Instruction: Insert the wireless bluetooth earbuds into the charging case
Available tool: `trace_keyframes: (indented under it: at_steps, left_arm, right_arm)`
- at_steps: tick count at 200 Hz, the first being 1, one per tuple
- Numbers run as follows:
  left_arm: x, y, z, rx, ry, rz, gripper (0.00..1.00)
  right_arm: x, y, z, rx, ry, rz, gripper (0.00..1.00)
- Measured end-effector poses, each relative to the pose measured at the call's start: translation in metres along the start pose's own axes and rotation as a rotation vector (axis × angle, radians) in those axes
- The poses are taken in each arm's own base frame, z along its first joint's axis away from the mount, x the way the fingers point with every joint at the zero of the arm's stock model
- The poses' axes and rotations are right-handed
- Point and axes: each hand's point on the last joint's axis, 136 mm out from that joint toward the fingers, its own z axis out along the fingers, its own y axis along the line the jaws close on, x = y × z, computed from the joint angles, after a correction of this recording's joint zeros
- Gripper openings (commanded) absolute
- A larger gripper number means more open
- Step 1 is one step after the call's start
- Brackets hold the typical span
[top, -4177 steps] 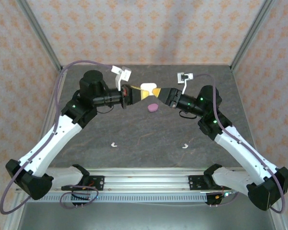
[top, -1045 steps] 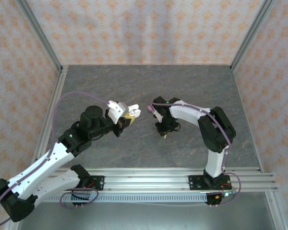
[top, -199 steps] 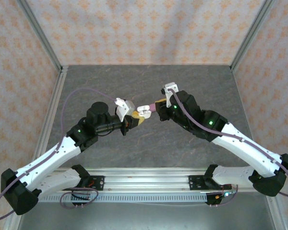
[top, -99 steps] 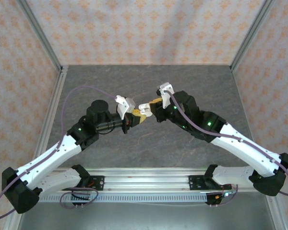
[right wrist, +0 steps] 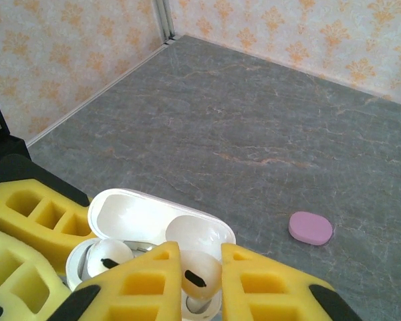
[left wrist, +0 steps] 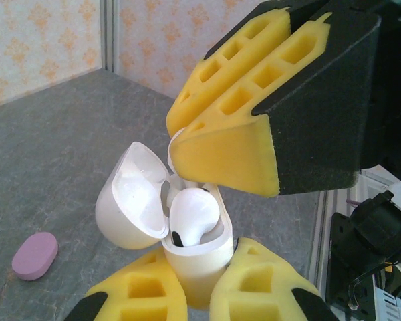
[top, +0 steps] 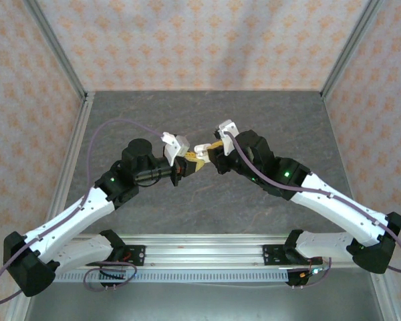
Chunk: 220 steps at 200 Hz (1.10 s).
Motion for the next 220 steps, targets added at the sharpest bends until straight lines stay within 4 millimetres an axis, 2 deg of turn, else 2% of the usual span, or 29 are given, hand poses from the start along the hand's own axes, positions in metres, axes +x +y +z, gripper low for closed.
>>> trace_keyframes:
  at_steps: [81,98,157,220]
  left_arm:
    - [0.001,0.0,0.003,0.007,0.009,-0.004,0.0]
    - [0.002,-0.001,0.003,0.013,0.012,-0.005,0.0]
    - [0.006,0.0,0.006,0.021,0.024,-0.012,0.0]
    - [0.005,-0.001,0.006,0.023,0.021,-0.018,0.0]
  right_arm:
    - [0.006,0.004,0.001,-0.038,0.023,-0.01,0.18]
    - [0.007,0.004,0.001,-0.04,0.027,-0.011,0.22]
    - [0.011,0.006,0.001,-0.052,0.046,0.0,0.28]
    - [0.007,0.011,-0.003,-0.08,0.054,0.028,0.35]
